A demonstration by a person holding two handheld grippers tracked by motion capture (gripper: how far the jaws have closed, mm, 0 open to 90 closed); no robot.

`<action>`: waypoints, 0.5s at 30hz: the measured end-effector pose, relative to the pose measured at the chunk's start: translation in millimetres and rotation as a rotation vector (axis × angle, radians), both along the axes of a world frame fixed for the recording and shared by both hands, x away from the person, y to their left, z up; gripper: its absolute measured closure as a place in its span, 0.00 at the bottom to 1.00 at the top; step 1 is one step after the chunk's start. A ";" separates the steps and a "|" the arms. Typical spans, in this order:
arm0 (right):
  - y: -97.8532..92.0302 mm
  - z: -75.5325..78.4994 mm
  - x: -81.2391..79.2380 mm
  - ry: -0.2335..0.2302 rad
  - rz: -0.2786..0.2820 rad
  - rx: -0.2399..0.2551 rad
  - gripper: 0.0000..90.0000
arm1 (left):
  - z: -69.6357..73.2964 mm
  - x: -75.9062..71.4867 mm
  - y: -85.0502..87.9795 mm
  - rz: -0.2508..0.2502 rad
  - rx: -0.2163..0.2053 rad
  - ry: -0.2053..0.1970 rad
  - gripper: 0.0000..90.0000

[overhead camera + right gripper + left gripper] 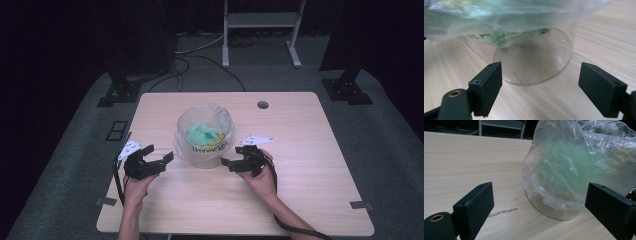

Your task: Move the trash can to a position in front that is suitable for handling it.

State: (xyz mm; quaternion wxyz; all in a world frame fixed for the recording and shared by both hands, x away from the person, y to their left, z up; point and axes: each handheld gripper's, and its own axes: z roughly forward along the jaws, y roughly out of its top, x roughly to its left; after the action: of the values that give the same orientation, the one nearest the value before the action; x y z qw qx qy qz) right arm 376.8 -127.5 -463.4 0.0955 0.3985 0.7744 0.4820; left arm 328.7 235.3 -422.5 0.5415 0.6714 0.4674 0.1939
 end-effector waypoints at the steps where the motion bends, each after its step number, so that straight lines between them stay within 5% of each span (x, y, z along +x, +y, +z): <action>1: -3.3 0.2 -0.2 0.003 -0.007 -0.001 0.20 | 0.9 -0.3 -0.4 -0.001 0.000 -0.003 0.08; 15: -64.1 8.7 5.5 -0.001 -0.129 0.003 0.20 | 17.9 -3.7 -6.0 -0.045 -0.014 -0.037 0.08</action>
State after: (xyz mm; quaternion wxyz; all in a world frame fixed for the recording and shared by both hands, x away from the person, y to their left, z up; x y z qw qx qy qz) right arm 382.2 -191.7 -454.7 0.1261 0.4475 0.7465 0.4760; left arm 325.0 229.3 -404.6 0.5590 0.6742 0.4435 0.1905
